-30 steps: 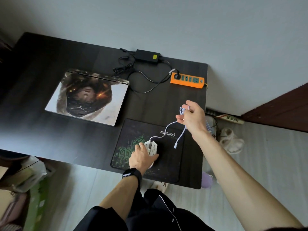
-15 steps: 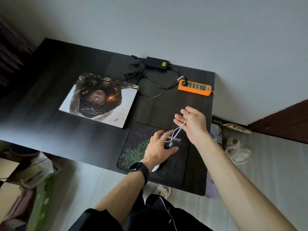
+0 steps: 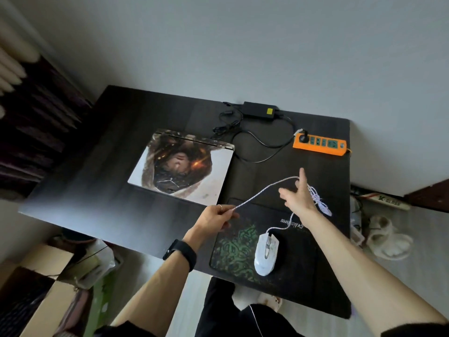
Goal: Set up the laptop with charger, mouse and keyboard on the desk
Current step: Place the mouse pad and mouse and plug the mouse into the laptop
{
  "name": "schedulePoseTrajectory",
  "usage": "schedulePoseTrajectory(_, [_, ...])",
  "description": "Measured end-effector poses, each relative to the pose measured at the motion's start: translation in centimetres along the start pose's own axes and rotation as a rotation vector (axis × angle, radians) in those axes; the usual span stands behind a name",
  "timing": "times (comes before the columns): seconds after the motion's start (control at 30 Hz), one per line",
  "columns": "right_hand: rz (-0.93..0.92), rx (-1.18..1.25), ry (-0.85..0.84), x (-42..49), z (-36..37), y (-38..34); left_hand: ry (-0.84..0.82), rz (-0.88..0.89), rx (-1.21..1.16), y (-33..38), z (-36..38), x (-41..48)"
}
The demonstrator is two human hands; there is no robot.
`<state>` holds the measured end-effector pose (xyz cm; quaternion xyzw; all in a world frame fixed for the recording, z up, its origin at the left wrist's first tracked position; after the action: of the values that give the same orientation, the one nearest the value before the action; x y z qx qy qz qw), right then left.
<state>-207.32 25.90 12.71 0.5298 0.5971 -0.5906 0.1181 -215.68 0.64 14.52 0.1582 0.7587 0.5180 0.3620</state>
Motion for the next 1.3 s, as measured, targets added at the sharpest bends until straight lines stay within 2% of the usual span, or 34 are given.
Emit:
schedulePoseTrajectory(0.1, [0.113, 0.024, -0.050, -1.5, 3.9, 0.4, -0.047, -0.019, 0.023, 0.3, -2.1, 2.2])
schedulePoseTrajectory(0.23, [0.293, 0.052, -0.269, -3.4, 10.7, 1.7, -0.191, -0.036, 0.111, 0.8, -3.2, 4.5])
schedulePoseTrajectory(0.3, [0.312, 0.209, -0.250, -3.1, 12.3, 2.2, -0.226, -0.036, 0.101, 0.9, -3.6, 5.4])
schedulePoseTrajectory(0.47, [0.361, 0.703, -0.116, -2.3, 13.4, 2.3, -0.085, -0.020, -0.009, -0.3, -5.4, 7.3])
schedulePoseTrajectory(0.67, [0.432, 0.946, -0.218, -2.9, 15.2, 1.1, 0.036, 0.217, 0.211, 3.0, -6.0, 7.2])
schedulePoseTrajectory(0.9, [0.444, 1.030, -0.330, -3.5, 16.5, 0.3, -0.020, 0.388, 0.370, 5.1, -6.6, 7.8])
schedulePoseTrajectory(1.13, [0.503, 1.140, -0.366, -3.6, 17.7, 1.1, 0.020, 0.582, 0.325, 5.3, -5.4, 6.7])
schedulePoseTrajectory(1.3, [0.530, 1.086, -0.402, -3.0, 18.0, 2.2, 0.029, 0.590, 0.351, 4.8, -5.3, 7.1])
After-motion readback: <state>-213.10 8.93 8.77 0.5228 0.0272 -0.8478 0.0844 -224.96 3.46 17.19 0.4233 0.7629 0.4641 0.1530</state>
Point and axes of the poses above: each hand's wrist, its own x-axis towards the middle knuckle, its own z-axis out of the palm, y = z × x, the point moved 8 cm from there along x, towards the middle knuckle, and after that the axes turned 15 degrees about z, right-handed, at the moved point
